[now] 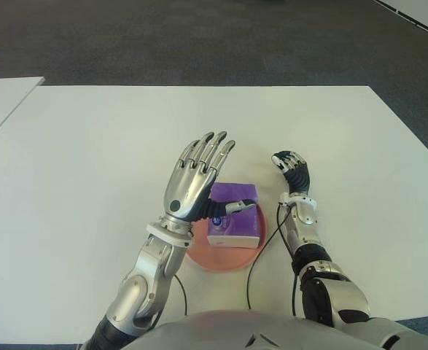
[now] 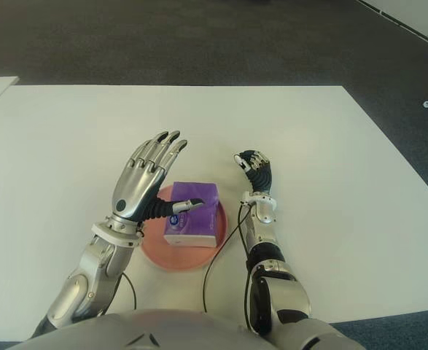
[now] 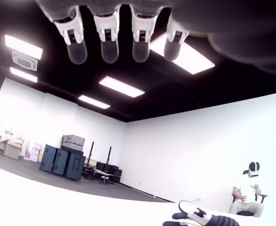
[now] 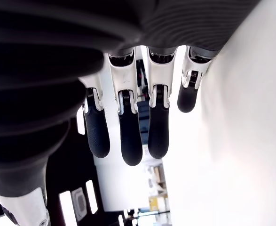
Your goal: Put the tissue paper into the plate.
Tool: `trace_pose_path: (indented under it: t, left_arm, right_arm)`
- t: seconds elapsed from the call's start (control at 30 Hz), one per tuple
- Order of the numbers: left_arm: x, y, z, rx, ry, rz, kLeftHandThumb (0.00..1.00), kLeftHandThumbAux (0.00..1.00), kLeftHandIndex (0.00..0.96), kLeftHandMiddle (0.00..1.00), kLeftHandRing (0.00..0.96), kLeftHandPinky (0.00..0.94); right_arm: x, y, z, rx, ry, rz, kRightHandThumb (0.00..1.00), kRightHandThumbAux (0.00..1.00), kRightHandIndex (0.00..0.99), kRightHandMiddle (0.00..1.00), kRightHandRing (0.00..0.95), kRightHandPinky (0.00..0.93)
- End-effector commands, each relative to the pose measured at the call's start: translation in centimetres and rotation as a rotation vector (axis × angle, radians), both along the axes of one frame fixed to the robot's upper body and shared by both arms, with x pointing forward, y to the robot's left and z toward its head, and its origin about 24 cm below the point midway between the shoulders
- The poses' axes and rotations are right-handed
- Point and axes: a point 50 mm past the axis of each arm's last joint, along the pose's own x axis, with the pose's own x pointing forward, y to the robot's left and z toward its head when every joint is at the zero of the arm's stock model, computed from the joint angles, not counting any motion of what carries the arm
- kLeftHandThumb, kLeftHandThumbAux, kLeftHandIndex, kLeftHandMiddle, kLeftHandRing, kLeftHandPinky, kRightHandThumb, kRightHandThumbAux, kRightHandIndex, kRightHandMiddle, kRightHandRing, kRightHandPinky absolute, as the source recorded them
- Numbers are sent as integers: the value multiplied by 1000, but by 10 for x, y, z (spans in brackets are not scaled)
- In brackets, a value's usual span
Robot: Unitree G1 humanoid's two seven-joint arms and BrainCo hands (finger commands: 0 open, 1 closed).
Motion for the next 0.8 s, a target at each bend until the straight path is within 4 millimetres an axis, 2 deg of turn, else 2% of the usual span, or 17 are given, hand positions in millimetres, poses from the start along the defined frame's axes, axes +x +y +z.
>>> trace_pose_path:
  t: [0.03, 0.53, 0.7, 0.8]
  left_arm:
    - [2, 1, -1, 1, 33, 2, 246, 148, 0, 0, 0, 0]
    - [9, 7, -1, 28, 65, 21, 214, 137, 0, 0, 0, 0]
    - [28, 31, -13, 63, 97, 95, 198, 138, 0, 0, 0, 0]
    - [42, 54, -21, 90, 111, 179, 185, 135, 0, 0, 0, 0]
  right_arm:
    - [-35, 7, -52, 70, 263, 3, 700, 722, 414, 454, 396, 216]
    - [-33, 7, -53, 58, 271, 38, 699, 721, 416, 464, 427, 261]
    - [-33, 7, -54, 51, 281, 37, 697, 722, 415, 458, 419, 237]
    - [-34, 7, -54, 46, 279, 25, 696, 722, 413, 456, 411, 217]
